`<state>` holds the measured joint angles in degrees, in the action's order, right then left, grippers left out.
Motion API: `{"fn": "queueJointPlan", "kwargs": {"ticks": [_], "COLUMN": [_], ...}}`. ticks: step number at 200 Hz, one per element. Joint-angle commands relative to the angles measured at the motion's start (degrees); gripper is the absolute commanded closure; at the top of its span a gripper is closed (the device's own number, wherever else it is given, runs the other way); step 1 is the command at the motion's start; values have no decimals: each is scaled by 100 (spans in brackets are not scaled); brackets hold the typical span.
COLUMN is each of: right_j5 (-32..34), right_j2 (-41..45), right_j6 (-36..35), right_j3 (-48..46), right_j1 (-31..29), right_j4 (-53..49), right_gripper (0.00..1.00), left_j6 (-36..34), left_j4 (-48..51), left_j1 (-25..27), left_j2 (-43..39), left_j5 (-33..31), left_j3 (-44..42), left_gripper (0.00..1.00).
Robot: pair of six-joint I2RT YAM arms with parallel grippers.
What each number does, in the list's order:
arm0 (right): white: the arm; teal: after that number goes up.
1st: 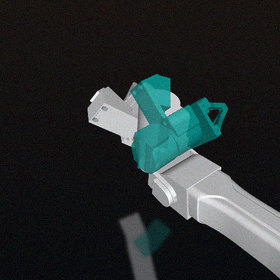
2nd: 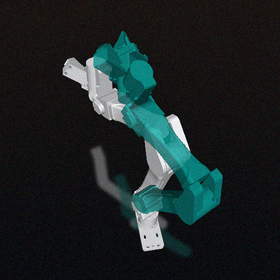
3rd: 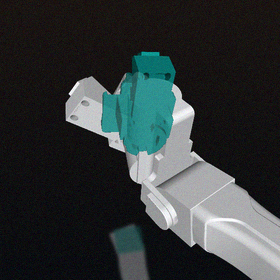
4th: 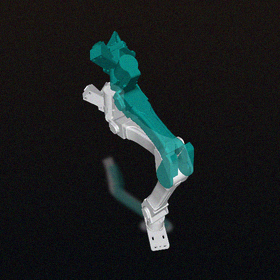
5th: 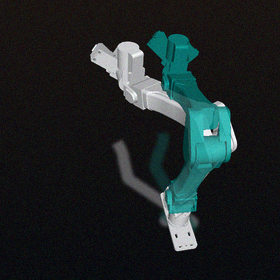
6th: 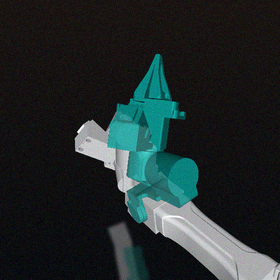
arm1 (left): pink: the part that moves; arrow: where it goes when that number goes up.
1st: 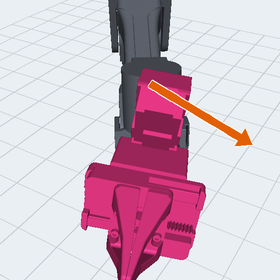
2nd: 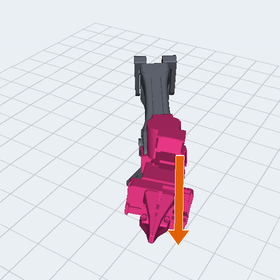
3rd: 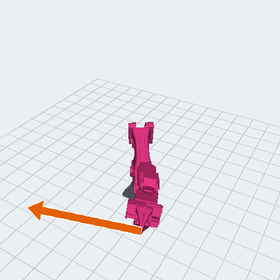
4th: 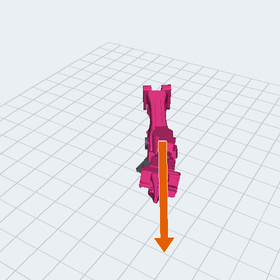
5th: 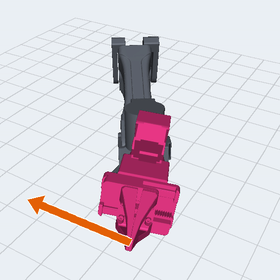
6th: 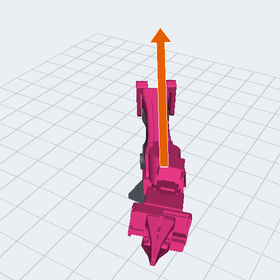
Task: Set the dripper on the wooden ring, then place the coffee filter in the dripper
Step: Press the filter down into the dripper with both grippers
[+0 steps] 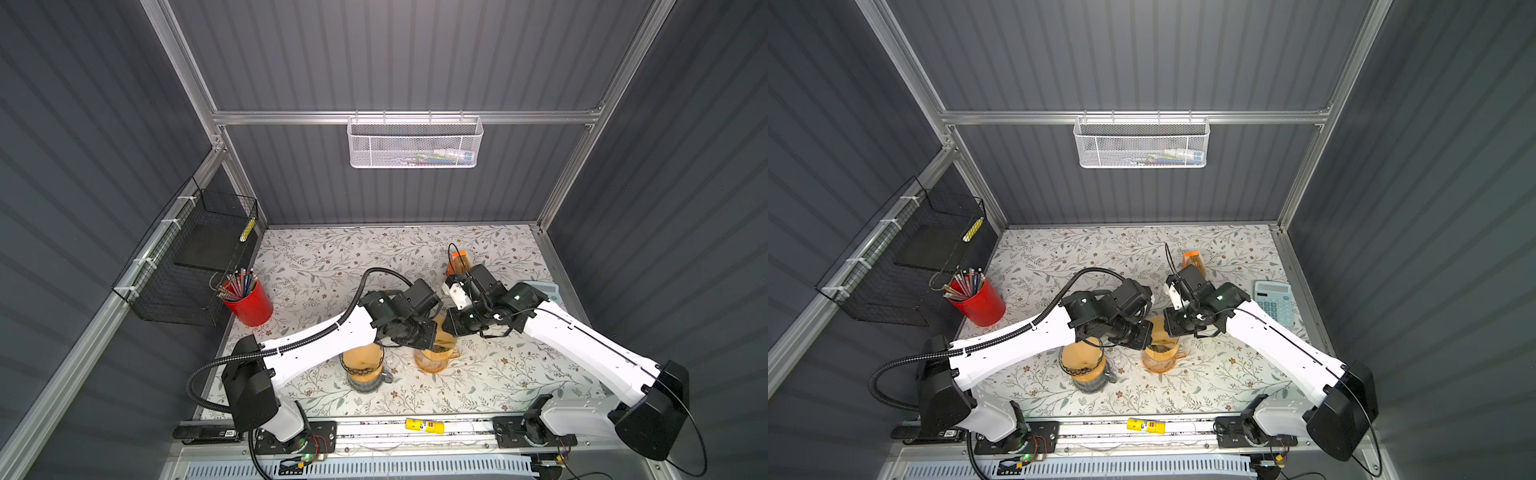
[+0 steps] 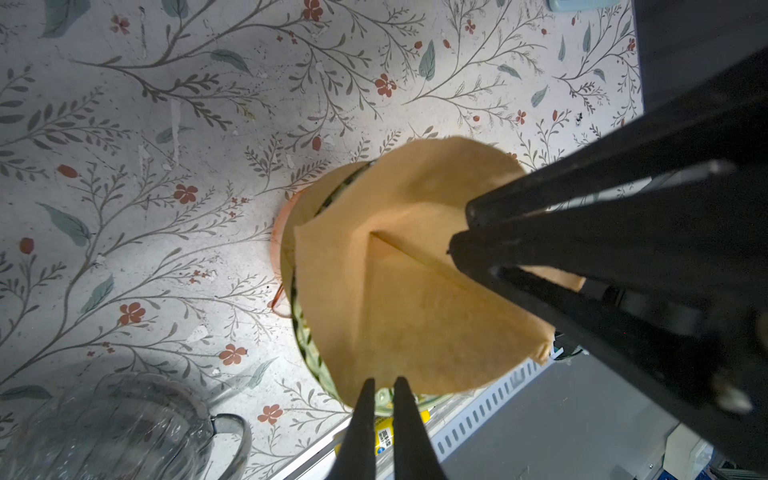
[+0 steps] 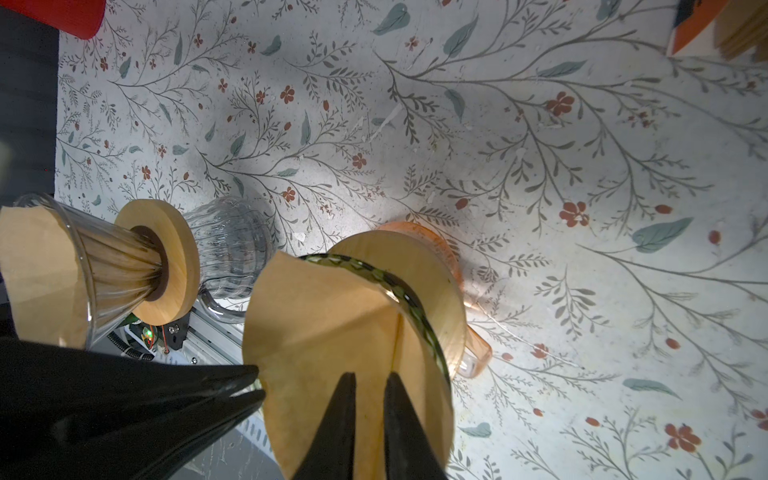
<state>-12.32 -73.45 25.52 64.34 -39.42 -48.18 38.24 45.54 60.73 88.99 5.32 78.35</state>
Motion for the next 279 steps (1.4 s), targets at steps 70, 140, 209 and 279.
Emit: {"fn": "queueJointPlan", "kwargs": {"ticks": [70, 140, 209, 279], "right_j5": [101, 301, 588, 498], "right_j2": [65, 284, 305, 328], "right_j6": [68, 121, -26, 67], "right_j3": [152, 378, 264, -119], "right_j1": [-92, -119, -57, -40], "right_j4": [-32, -155, -293, -73], "right_gripper": [83, 82, 82, 83], "left_j6": [3, -11, -46, -44], "left_j4": [129, 44, -132, -272], "left_j1": [-9, -13, -16, -26], "left_j2": [-234, -177, -92, -162], "left_j5": [-133, -29, -263, -276], "left_j3": [667, 510, -49, -258], "left_gripper": [87, 87, 88, 88]}}
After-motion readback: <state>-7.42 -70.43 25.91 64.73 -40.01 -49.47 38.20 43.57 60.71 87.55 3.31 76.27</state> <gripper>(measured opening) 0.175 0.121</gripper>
